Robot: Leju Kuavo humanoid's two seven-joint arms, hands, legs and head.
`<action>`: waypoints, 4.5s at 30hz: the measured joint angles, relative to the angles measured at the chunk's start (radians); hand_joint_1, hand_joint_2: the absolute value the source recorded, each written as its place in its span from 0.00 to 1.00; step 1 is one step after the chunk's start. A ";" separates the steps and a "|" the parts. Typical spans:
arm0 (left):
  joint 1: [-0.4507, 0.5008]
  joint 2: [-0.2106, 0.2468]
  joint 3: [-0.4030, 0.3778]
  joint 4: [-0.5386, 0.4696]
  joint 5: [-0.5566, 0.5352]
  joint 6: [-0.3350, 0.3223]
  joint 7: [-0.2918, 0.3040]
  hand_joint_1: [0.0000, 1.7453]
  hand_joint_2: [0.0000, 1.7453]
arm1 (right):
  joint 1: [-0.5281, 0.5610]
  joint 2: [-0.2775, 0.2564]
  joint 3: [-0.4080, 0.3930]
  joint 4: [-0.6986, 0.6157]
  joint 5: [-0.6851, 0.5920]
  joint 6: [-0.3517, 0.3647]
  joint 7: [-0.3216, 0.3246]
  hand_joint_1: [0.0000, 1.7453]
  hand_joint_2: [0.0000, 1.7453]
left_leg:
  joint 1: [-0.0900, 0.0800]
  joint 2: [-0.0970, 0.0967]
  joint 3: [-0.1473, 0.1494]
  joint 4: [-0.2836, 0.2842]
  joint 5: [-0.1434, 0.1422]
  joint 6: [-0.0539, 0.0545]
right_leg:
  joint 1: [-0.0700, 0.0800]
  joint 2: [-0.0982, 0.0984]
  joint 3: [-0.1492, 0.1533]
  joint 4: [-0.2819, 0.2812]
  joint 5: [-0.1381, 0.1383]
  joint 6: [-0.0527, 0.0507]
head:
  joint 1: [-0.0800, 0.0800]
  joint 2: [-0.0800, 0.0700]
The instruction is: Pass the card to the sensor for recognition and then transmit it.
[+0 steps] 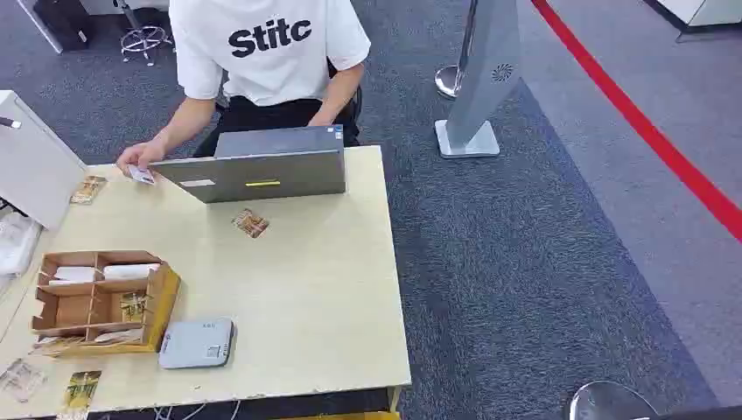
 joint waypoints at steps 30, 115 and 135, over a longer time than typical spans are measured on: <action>0.079 -0.105 -0.331 -0.858 0.467 0.167 0.106 0.00 1.00 | 0.011 -0.004 0.090 0.000 -0.105 -0.045 0.055 0.00 1.00 | 0.005 -0.001 0.001 0.000 0.000 -0.004 | 0.004 -0.001 0.002 0.000 0.000 -0.003 | -0.001 0.000; -0.863 0.383 -1.784 -0.615 -0.945 0.582 0.620 1.00 1.00 | -0.015 -0.055 0.368 0.004 -0.216 0.034 0.002 0.00 1.00 | 0.008 0.006 -0.004 0.003 0.010 -0.009 | 0.007 0.007 -0.006 0.000 0.012 -0.009 | 0.000 0.000; -0.824 0.407 -1.784 -0.681 -0.922 0.607 0.609 1.00 1.00 | -0.018 -0.055 0.396 0.004 -0.205 0.035 0.001 0.00 1.00 | 0.008 0.006 -0.004 0.003 0.010 -0.009 | 0.007 0.007 -0.006 0.000 0.012 -0.009 | -0.001 0.000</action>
